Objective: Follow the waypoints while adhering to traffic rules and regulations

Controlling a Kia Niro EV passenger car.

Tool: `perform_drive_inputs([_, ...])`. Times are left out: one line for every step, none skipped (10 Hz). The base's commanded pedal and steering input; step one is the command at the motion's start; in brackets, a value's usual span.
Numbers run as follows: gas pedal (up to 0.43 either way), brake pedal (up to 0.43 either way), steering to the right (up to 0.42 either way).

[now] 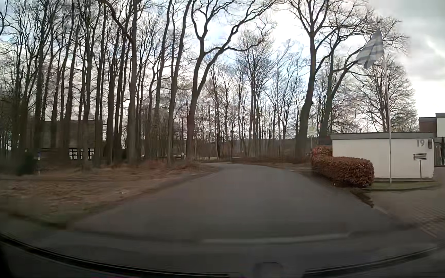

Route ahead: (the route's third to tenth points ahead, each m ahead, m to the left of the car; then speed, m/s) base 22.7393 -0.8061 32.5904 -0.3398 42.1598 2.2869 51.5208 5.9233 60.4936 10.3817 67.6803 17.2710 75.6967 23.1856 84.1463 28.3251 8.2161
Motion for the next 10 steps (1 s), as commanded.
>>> perform_drive_inputs([0.138, 0.000, 0.063])
perform_drive_inputs([0.138, 0.000, 0.057])
perform_drive_inputs([0.138, 0.000, 0.050])
perform_drive_inputs([0.138, 0.000, 0.045])
perform_drive_inputs([0.138, 0.000, 0.039])
perform_drive_inputs([0.138, 0.000, 0.034])
perform_drive_inputs([0.138, 0.000, 0.029])
perform_drive_inputs([0.138, 0.000, 0.024])
perform_drive_inputs([0.138, 0.000, 0.018])
perform_drive_inputs([0.138, 0.000, 0.009])
